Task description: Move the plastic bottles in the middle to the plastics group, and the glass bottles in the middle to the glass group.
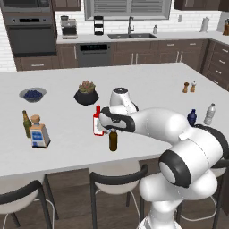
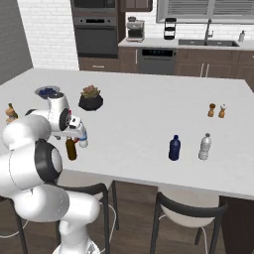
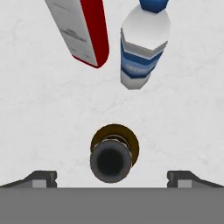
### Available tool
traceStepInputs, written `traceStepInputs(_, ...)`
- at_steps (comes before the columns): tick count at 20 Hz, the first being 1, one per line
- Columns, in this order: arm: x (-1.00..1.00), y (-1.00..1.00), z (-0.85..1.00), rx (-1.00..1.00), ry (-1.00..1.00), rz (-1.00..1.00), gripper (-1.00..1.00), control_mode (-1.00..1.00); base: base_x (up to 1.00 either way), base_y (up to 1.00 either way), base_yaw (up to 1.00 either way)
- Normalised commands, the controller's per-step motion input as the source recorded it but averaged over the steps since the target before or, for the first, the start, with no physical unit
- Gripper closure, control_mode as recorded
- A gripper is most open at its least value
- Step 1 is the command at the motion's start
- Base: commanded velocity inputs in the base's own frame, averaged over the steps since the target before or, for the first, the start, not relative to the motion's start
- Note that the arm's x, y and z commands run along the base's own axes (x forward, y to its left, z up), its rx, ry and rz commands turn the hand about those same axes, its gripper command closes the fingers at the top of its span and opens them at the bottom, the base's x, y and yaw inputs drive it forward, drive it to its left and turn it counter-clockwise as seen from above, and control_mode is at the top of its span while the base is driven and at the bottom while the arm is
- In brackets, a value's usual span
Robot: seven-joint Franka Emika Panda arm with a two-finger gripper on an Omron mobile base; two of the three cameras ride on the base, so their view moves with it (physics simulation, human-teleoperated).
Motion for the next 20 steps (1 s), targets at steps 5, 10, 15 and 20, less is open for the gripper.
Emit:
traceStepInputs(5, 0.04, 0.0, 0.0, 0.0, -0.02, 0.0, -1.0, -1.0, 0.0, 0.0, 0.0)
traceStepInputs(10, 0.16, 0.0, 0.0, 0.0, -0.05, 0.0, -1.0, -1.0, 0.0, 0.0, 0.0)
traceStepInputs(15, 0.07, 0.0, 0.0, 0.0, -0.03, 0.0, -1.0, -1.0, 0.0, 0.0, 0.0)
traceStepInputs(20, 0.0, 0.0, 0.0, 0.0, -0.01, 0.0, -1.0, -1.0, 0.0, 0.0, 0.0)
